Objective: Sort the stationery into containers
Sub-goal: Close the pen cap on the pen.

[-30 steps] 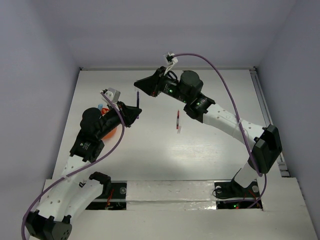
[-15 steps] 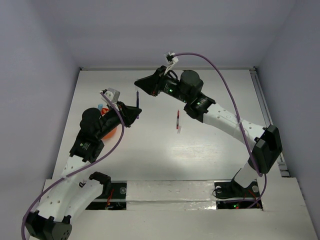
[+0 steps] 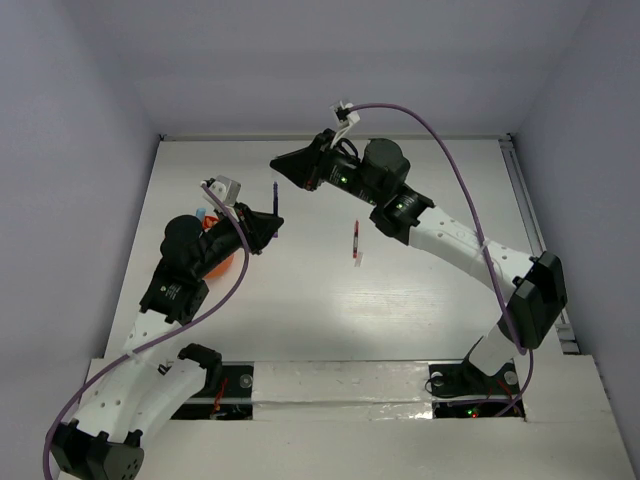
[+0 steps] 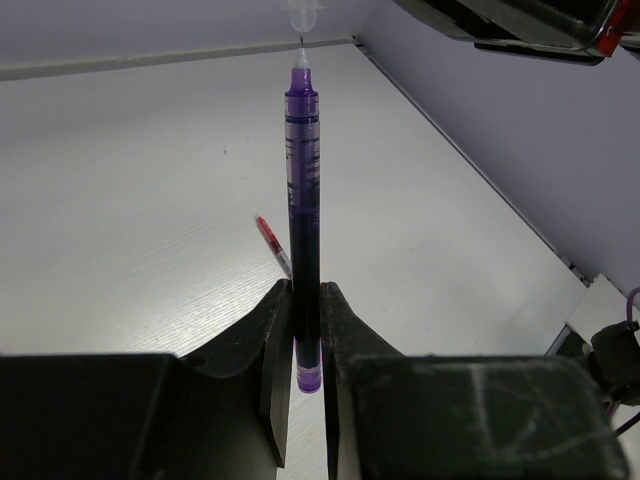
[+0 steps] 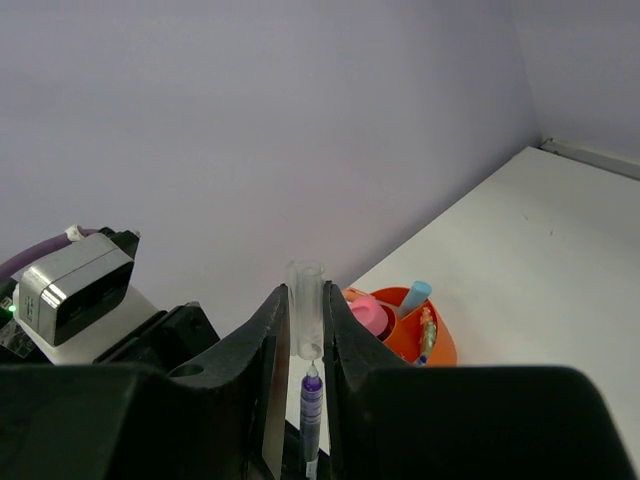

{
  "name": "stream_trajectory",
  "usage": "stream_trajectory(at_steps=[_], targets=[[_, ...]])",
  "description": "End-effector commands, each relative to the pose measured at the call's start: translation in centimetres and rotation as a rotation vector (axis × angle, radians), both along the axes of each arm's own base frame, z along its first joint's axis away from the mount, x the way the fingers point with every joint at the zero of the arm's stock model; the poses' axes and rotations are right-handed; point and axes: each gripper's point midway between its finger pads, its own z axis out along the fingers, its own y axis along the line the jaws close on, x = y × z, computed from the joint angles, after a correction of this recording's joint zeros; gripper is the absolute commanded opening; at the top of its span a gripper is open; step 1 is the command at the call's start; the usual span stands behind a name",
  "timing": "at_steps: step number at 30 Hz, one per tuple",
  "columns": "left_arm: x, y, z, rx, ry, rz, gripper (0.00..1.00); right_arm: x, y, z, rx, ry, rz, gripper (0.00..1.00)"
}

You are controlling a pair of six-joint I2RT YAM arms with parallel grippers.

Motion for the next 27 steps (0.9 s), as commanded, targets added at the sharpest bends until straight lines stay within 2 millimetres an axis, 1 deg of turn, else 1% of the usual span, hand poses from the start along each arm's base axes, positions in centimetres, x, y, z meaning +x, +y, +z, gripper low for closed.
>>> stream_trajectory(at_steps=[1, 5, 10, 27], targets=[[-0.2, 0.1, 1.2, -0.02, -0.056, -0.005, 0.0, -1.3, -1.3, 4.5, 0.074, -0.086, -0.014, 0.0], [-0.2, 0.1, 1.2, -0.021, -0.058, -0.004, 0.0, -1.4, -1.3, 4.2, 0.067, -0.083, -0.015, 0.0], [-0.2, 0.0, 1.4, -0.024, -0.061, -0.007, 0.0, -1.1, -0.8, 2.9, 0.05, -0.059, -0.003, 0.0], [-0.2, 0.0, 1.6, -0.029, -0.067, -0.01, 0.0, -0.6, 0.0, 1.2, 0.027, -0.026, 0.007, 0.0]])
